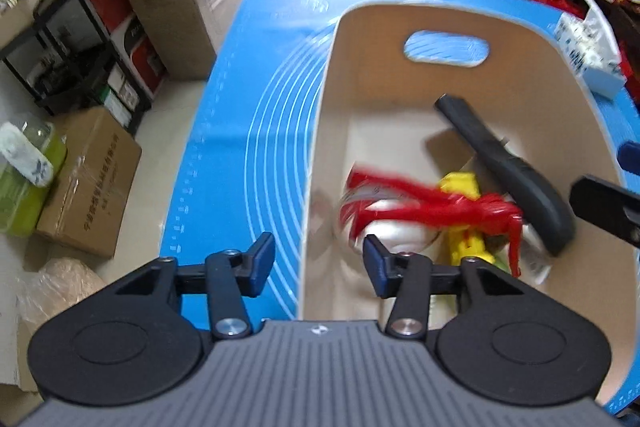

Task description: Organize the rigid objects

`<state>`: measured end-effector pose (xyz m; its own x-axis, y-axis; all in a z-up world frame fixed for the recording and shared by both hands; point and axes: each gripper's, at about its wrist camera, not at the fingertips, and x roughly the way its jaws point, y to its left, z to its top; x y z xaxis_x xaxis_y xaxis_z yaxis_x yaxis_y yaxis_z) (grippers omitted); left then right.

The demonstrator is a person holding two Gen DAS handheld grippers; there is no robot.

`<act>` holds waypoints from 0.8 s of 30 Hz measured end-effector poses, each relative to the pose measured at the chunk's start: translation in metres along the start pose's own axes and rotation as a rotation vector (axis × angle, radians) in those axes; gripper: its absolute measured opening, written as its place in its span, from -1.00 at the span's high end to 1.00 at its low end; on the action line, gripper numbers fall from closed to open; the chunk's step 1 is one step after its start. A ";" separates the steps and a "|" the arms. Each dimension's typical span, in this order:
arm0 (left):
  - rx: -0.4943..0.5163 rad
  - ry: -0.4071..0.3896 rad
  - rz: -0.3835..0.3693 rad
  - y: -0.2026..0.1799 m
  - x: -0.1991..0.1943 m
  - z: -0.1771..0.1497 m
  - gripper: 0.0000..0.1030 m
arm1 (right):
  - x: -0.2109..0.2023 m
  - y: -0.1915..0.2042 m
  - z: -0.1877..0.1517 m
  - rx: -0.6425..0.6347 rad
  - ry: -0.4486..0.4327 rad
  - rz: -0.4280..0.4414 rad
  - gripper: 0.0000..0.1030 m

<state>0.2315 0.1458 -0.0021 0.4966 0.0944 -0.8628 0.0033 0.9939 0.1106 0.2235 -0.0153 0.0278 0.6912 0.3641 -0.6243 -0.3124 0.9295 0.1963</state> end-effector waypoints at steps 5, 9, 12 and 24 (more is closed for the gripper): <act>0.007 -0.093 0.015 -0.017 -0.031 0.001 -0.33 | -0.037 -0.015 0.000 0.011 -0.038 -0.038 -0.77; -0.011 -0.155 0.008 -0.027 -0.058 -0.003 -0.33 | -0.063 -0.023 -0.004 0.018 -0.062 -0.063 -0.80; -0.012 -0.195 0.016 -0.034 -0.078 -0.010 -0.33 | -0.083 -0.026 -0.006 0.021 -0.084 -0.075 -0.85; -0.018 -0.260 0.008 -0.070 -0.139 -0.045 -0.35 | -0.165 -0.025 -0.035 -0.019 -0.167 -0.133 -0.89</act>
<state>0.1228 0.0657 0.0877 0.7030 0.0866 -0.7059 -0.0155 0.9942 0.1065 0.0947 -0.1007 0.0989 0.8253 0.2443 -0.5091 -0.2223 0.9693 0.1048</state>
